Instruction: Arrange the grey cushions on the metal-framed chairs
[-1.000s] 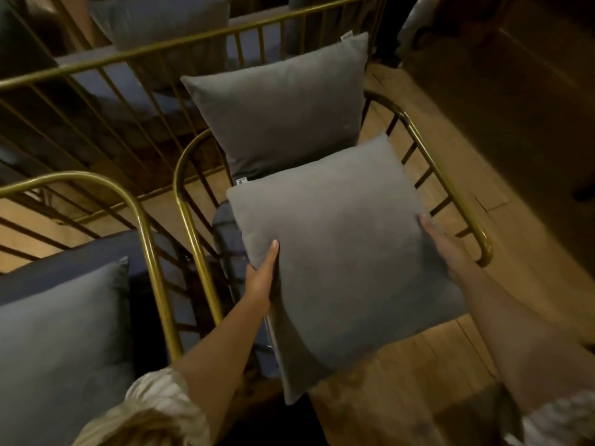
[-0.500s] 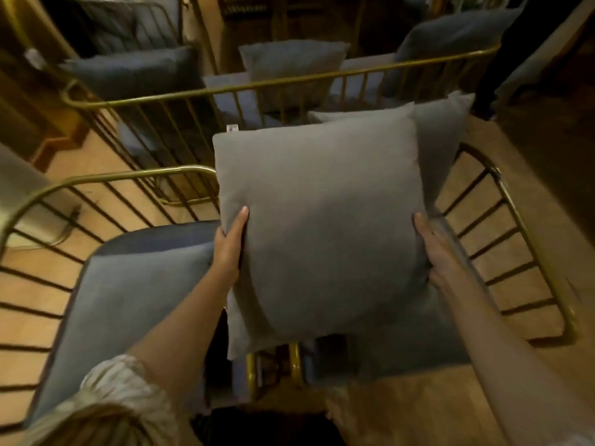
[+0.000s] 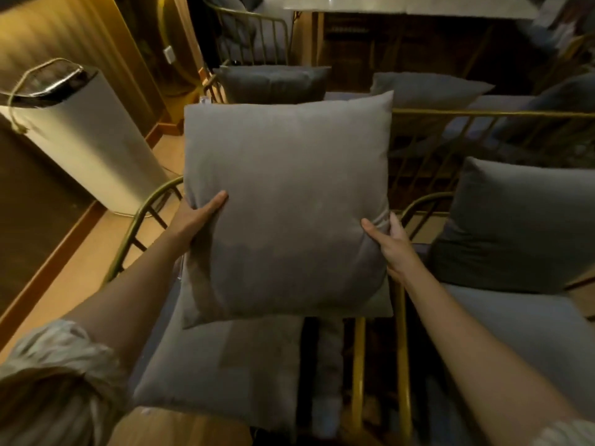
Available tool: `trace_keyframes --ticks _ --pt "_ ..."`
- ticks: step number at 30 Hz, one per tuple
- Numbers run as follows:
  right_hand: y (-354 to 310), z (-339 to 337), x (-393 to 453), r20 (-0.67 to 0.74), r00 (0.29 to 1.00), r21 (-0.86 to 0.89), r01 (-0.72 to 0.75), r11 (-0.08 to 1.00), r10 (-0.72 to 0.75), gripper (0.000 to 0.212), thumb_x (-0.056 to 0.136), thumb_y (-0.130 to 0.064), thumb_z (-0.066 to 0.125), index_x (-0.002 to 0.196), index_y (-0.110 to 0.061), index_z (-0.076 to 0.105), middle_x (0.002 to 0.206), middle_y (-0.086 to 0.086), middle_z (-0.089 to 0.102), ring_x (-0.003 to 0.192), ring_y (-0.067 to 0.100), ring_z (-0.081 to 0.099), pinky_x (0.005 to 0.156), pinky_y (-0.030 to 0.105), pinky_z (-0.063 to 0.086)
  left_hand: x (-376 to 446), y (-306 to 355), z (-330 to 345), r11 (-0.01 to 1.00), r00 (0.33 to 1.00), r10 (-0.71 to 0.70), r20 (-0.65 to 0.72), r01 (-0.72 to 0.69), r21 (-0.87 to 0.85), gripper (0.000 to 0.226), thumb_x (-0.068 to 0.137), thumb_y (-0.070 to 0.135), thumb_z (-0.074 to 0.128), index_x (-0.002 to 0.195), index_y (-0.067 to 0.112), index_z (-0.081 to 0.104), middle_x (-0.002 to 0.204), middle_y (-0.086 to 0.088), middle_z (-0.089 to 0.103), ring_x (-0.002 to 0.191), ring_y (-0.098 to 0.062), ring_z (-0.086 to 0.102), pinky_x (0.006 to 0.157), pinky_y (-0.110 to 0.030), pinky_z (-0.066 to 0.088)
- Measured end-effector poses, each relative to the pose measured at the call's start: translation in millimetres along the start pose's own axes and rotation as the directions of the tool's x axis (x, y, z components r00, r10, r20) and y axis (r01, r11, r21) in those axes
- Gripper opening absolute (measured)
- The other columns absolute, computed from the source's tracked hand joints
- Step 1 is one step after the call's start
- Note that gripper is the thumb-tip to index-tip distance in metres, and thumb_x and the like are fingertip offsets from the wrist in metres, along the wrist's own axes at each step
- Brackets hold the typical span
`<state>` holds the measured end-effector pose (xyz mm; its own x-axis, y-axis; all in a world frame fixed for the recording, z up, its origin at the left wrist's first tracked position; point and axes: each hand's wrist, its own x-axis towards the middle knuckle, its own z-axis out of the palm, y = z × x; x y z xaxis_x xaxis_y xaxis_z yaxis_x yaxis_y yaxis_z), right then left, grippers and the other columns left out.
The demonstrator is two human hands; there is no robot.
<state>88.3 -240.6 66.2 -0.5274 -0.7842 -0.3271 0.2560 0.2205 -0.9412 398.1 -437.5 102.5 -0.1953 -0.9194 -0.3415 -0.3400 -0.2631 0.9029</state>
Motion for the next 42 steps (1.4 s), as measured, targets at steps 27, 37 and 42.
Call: trace_keyframes --ticks 27,37,42 --pt "94.0 186.8 177.9 -0.224 0.938 -0.197 -0.31 0.93 0.265 0.08 0.083 0.003 0.065 0.149 -0.021 0.026 0.139 0.014 0.054 0.122 0.034 0.055 0.103 0.052 0.048 239.2 -109.3 -66.0 0.984 0.957 -0.179 0.228 0.178 0.024 0.114 0.072 0.015 0.085 0.154 0.024 0.006 0.155 -0.01 0.032 0.142 -0.034 0.034 0.112 -0.051 0.038" --pt "76.8 174.2 147.3 -0.223 0.949 -0.357 -0.291 0.888 0.221 0.095 0.086 -0.008 0.072 0.157 -0.02 0.009 0.16 0.008 0.028 0.145 0.03 0.031 0.113 0.044 0.033 199.7 -108.1 -61.2 0.981 0.996 -0.015 0.092 -0.003 0.194 0.109 0.086 0.028 0.073 0.156 0.019 -0.01 0.162 -0.007 0.021 0.148 -0.028 0.026 0.117 -0.045 0.029" --pt "61.5 162.6 114.5 -0.194 0.951 -0.45 -0.304 0.84 0.241 0.092 0.089 -0.013 0.07 0.158 -0.02 0.009 0.163 0.01 0.023 0.147 0.031 0.026 0.115 0.043 0.03 157.3 -94.1 -59.0 0.967 0.996 0.06 0.073 -0.076 0.244 0.088 0.089 0.026 0.069 0.155 0.015 0.012 0.158 -0.012 0.031 0.144 -0.032 0.033 0.113 -0.045 0.033"
